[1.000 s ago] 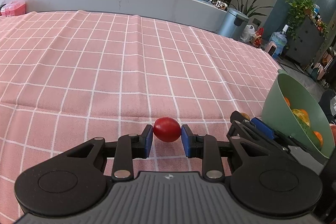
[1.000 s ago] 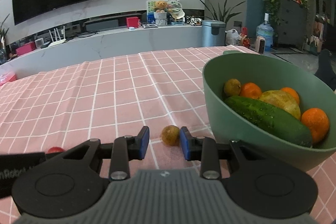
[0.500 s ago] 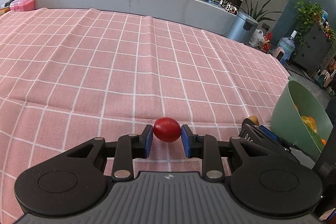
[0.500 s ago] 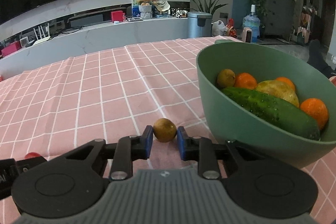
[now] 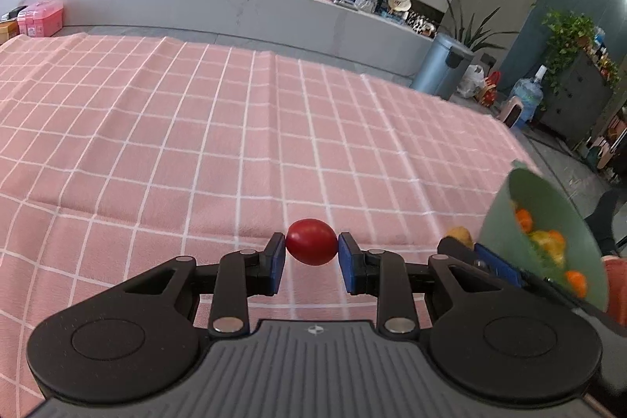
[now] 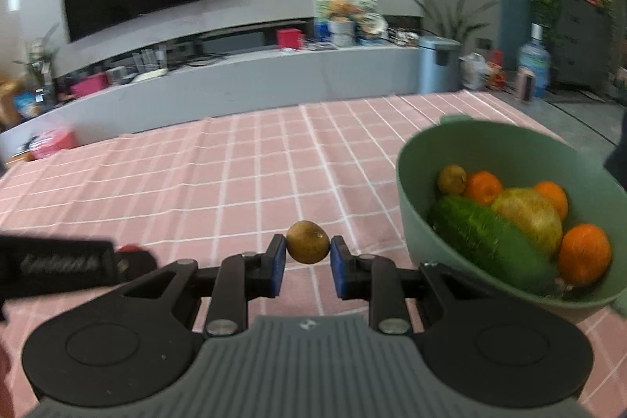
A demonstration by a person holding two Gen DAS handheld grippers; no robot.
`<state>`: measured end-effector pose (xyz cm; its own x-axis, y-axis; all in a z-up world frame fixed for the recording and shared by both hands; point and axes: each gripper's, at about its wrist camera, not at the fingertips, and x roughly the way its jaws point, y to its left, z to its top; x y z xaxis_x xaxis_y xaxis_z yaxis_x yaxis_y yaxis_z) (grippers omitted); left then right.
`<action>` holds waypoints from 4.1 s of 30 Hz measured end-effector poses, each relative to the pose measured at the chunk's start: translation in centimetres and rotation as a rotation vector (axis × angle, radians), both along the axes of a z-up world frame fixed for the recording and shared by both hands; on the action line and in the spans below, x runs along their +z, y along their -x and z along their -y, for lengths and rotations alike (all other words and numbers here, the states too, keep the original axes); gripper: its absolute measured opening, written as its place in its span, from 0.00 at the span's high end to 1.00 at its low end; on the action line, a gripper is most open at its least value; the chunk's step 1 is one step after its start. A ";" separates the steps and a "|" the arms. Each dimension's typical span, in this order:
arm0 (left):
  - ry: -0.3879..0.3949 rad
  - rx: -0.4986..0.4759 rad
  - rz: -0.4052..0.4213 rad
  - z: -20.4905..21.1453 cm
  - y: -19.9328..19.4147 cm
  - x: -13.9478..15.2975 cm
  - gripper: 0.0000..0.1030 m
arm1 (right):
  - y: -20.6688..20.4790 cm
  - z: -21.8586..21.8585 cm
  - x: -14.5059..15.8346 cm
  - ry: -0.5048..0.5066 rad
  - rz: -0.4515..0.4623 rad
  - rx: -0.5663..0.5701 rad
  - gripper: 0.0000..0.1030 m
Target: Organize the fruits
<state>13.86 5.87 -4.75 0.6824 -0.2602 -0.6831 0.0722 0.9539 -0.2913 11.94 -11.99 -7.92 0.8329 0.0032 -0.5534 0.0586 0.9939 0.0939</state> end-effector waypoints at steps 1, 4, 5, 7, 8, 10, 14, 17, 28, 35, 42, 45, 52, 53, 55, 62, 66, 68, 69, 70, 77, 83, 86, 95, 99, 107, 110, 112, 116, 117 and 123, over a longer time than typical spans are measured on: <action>0.001 -0.002 0.007 0.1 0.2 0.4 0.69 | 0.4 0.3 0.5 -0.006 0.008 0.026 0.81; 0.007 -0.017 0.019 0.6 1.0 1.6 0.69 | 1.9 1.2 2.3 -0.019 0.033 0.109 0.81; 0.013 -0.024 0.020 0.8 1.2 1.9 0.69 | 2.5 1.5 2.8 -0.018 0.040 0.136 0.81; 0.035 -0.045 0.020 1.3 1.7 2.6 0.69 | 3.4 2.2 4.0 -0.011 0.052 0.189 0.81; 0.046 -0.059 0.021 1.7 1.8 2.9 0.69 | 4.0 2.8 4.5 -0.006 0.059 0.212 0.81; 0.063 -0.097 0.026 2.6 2.0 3.6 0.69 | 5.0 4.1 5.5 0.007 0.067 0.259 0.80; 0.067 -0.193 0.043 5.8 1.9 5.0 0.68 | 6.3 7.5 6.9 0.040 0.059 0.328 0.80; 0.067 -0.263 0.043 8.5 1.4 5.6 0.68 | 6.4 10.8 7.6 0.070 0.031 0.351 0.80; 0.016 -0.399 -0.004 17.6 -2.7 4.1 0.68 | 2.1 19.9 6.7 0.159 -0.134 0.324 0.80; -0.056 -0.425 -0.038 20.6 -5.1 2.3 0.68 | -1.1 20.4 3.7 0.212 -0.184 0.306 0.80; -0.078 -0.442 -0.068 21.5 -6.5 0.8 0.68 | -2.1 21.3 2.1 0.189 -0.209 0.268 0.80; -0.080 -0.432 -0.082 21.5 -7.0 0.2 0.68 | -2.3 21.3 1.8 0.173 -0.211 0.270 0.80; -0.087 -0.422 -0.091 21.5 -7.4 -0.6 0.66 | -2.4 21.2 1.6 0.165 -0.202 0.269 0.79; -0.082 -0.421 -0.092 21.5 -7.4 -0.5 0.61 | -2.3 21.2 1.6 0.164 -0.200 0.269 0.79; -0.072 -0.417 -0.086 21.3 -7.3 -0.2 0.53 | -2.2 21.4 1.7 0.158 -0.195 0.264 0.78; -0.076 -0.417 -0.014 19.9 -5.2 3.4 0.49 | -0.7 21.3 3.8 0.120 -0.135 0.260 0.67; -0.130 -0.385 0.080 18.6 -2.4 6.3 0.44 | 1.0 20.8 6.1 0.083 -0.071 0.255 0.58; -0.168 -0.364 0.147 17.8 -0.4 7.8 0.36 | 2.1 20.4 7.3 0.068 -0.032 0.244 0.51; -0.182 -0.357 0.180 17.3 0.7 8.4 0.34 | 2.7 20.1 7.9 0.062 -0.010 0.238 0.48; -0.198 -0.351 0.213 16.8 1.7 9.1 0.33 | 3.4 19.8 8.4 0.057 0.011 0.233 0.47; -0.276 -0.254 0.335 13.9 8.3 10.4 0.29 | 8.1 17.0 10.0 0.052 0.109 0.212 0.38; -0.324 -0.194 0.340 12.1 11.8 9.0 0.23 | 12.0 14.7 9.3 0.064 0.146 0.203 0.28; -0.367 -0.157 0.356 11.6 13.1 8.0 0.21 | 13.6 13.8 8.7 0.093 0.161 0.187 0.27; -0.368 -0.092 0.287 10.8 12.9 4.6 0.20 | 16.1 12.6 6.5 0.101 0.163 0.161 0.24; -0.379 -0.076 0.245 10.5 12.8 3.2 0.20 | 15.2 12.6 5.5 0.104 0.145 0.159 0.23; -0.393 -0.056 0.183 9.8 12.8 1.4 0.20 | 13.4 11.9 3.8 0.105 0.122 0.173 0.23; -0.389 -0.049 0.175 9.5 13.0 1.2 0.20 | 13.1 11.9 3.6 0.105 0.115 0.178 0.23; -0.389 -0.042 0.175 9.4 13.0 1.1 0.20 | 13.0 11.9 3.5 0.105 0.114 0.182 0.23; -0.386 -0.035 0.175 9.1 13.1 1.3 0.20 | 13.0 11.8 3.5 0.112 0.119 0.189 0.23; -0.385 -0.034 0.174 9.1 13.2 1.3 0.20 | 13.1 11.7 3.4 0.113 0.119 0.191 0.22; -0.385 -0.029 0.174 8.8 13.3 1.5 0.20 | 13.4 11.6 3.3 0.116 0.126 0.207 0.22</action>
<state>0.57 -2.94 -3.27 0.7926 -0.0288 -0.6091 0.1168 0.9876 0.1053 -1.41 -23.61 -4.58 0.8834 0.1227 -0.4522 -0.1515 0.9881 -0.0278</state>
